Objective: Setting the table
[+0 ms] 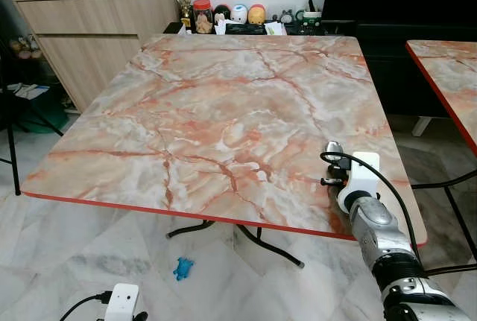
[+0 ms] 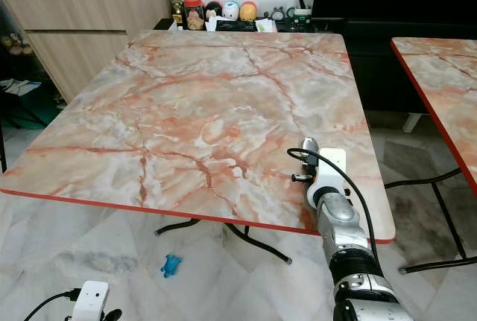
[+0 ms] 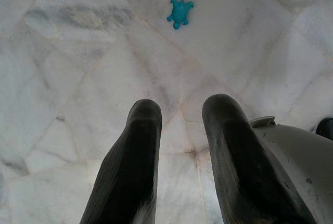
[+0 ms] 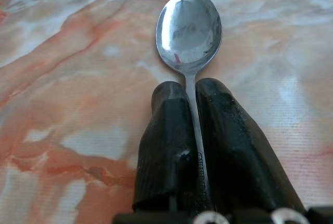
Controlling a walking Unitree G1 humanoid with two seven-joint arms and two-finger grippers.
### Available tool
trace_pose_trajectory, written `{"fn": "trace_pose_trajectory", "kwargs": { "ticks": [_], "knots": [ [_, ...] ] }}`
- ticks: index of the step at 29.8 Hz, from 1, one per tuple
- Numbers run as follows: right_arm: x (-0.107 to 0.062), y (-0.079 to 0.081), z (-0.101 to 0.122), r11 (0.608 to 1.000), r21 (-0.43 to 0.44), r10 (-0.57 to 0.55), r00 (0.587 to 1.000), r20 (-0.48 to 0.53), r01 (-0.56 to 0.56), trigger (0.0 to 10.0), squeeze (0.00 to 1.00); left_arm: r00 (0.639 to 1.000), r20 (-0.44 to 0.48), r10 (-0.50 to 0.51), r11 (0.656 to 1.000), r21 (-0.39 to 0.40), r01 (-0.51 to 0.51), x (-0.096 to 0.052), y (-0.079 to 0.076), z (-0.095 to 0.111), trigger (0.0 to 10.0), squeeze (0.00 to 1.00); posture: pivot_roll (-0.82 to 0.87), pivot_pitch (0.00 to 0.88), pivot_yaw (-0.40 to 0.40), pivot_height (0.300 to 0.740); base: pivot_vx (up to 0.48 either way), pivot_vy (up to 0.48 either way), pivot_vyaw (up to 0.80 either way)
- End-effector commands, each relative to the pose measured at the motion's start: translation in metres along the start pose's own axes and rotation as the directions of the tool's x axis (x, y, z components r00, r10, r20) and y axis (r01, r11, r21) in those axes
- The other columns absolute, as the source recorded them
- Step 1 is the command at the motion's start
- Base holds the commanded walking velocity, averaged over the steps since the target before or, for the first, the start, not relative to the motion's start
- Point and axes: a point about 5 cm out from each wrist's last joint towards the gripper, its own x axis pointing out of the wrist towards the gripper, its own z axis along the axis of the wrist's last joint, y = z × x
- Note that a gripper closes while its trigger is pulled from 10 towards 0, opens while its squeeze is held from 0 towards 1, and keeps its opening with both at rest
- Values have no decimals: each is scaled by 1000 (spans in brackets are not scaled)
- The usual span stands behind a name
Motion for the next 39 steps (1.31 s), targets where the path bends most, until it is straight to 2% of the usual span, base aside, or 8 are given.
{"fn": "trace_pose_trajectory", "kwargs": {
  "ticks": [1, 2, 9, 15, 18, 21, 29, 39],
  "knots": [
    [-1, 2, 0, 1000, -13, 0, 1000, 15, 0, 9412, 0, 999, -42, 7, 1000, 2, -6, -2, 3, -9, 10000, 0, 38, 18, 59, 740, 0, 0, 0],
    [-1, 2, 2, 1000, -11, -3, 1000, 25, 3, 10000, 0, 999, -42, 7, 1000, 2, -7, -2, 3, -9, 10000, 0, 36, 17, 59, 740, 0, 0, 0],
    [-2, 5, 12, 1000, -30, -6, 996, 92, 9, 10000, 0, 999, -39, 9, 1000, 8, -8, -2, 3, -8, 10000, 0, 34, 17, 59, 740, 0, 0, 0],
    [-7, 11, 32, 998, -53, -7, 972, 235, 20, 10000, 0, 1000, -29, 7, 1000, 7, -6, -1, 1, -6, 10000, 0, 31, 16, 56, 740, 0, 0, 0],
    [-21, 21, 51, 999, -47, 1, 913, 408, 20, 10000, 0, 1000, -20, 19, 1000, 1, -19, -1, 2, -4, 10000, 0, 33, 13, 50, 740, 0, 0, 0],
    [-36, 26, 61, 998, -42, -9, 858, 513, 36, 10000, 0, 1000, -11, 28, 1000, -11, -28, 0, 3, -2, 10000, 0, 25, 9, 49, 740, 0, 0, 0],
    [-63, 34, 67, 998, -60, 14, 802, 598, 27, 10000, 0, 999, 4, 35, 999, -16, -35, 1, 3, 4, 10000, 0, 10, 0, 48, 740, 0, 0, 0],
    [-68, 28, 84, 998, -43, -7, 780, 625, 43, 10000, 0, 999, 6, 37, 999, -19, -37, 1, 2, 4, 10000, 0, 10, 0, 41, 740, 0, -197, 0]
  ]
}}
